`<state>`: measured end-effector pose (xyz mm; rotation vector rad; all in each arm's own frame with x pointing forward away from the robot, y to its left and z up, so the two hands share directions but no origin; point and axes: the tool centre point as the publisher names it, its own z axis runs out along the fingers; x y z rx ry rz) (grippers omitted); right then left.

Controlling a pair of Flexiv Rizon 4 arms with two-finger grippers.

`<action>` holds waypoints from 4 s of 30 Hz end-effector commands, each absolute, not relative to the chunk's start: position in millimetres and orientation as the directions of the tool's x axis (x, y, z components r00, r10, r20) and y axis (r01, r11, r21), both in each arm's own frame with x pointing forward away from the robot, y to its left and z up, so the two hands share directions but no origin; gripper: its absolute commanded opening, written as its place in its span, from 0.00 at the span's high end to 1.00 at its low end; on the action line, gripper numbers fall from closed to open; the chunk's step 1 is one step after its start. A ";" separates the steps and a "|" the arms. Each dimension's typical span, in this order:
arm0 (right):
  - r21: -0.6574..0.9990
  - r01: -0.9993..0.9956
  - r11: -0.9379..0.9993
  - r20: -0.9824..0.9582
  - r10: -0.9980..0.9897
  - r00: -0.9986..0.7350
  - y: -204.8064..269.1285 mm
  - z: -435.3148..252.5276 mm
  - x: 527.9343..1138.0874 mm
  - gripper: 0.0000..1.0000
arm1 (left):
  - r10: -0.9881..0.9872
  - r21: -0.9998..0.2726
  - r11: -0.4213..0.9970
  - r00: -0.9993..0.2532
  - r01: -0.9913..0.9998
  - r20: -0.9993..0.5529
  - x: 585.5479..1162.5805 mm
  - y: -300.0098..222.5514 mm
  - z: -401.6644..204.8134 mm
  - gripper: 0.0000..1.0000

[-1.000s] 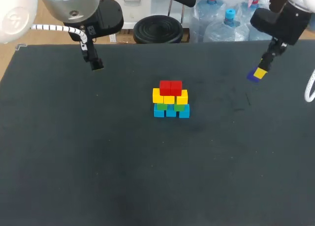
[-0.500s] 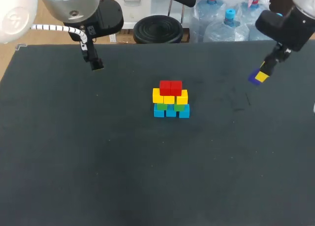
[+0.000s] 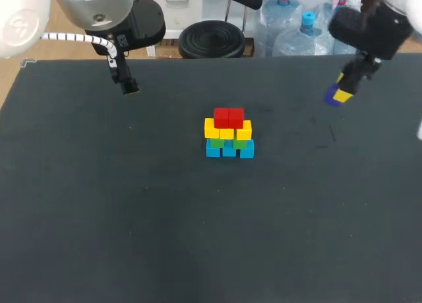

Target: Place the blue cubes, place green cubes on the blue cubes, place the yellow cubes on the green cubes, then place the red cubes on the yellow cubes, and place purple cube on the red cubes.

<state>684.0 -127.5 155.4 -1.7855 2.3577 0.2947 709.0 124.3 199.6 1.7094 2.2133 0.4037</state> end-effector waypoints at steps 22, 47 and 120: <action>0.138 -0.988 -0.062 -0.064 -0.997 0.053 -30.9 166.7 736.6 1.00 | 0.867 0.326 0.432 -0.288 0.841 -0.407 710.8 153.2 221.1 0.00; 0.178 -0.936 -0.304 0.052 -0.947 0.317 46.8 190.1 753.9 1.00 | 0.589 0.391 0.785 -0.382 0.482 -0.712 667.4 215.0 190.2 0.00; 0.165 -0.980 -0.109 -0.059 -0.993 0.100 59.1 142.0 693.9 1.00 | 0.574 0.374 0.793 -0.381 0.482 -0.725 667.8 216.4 190.1 0.00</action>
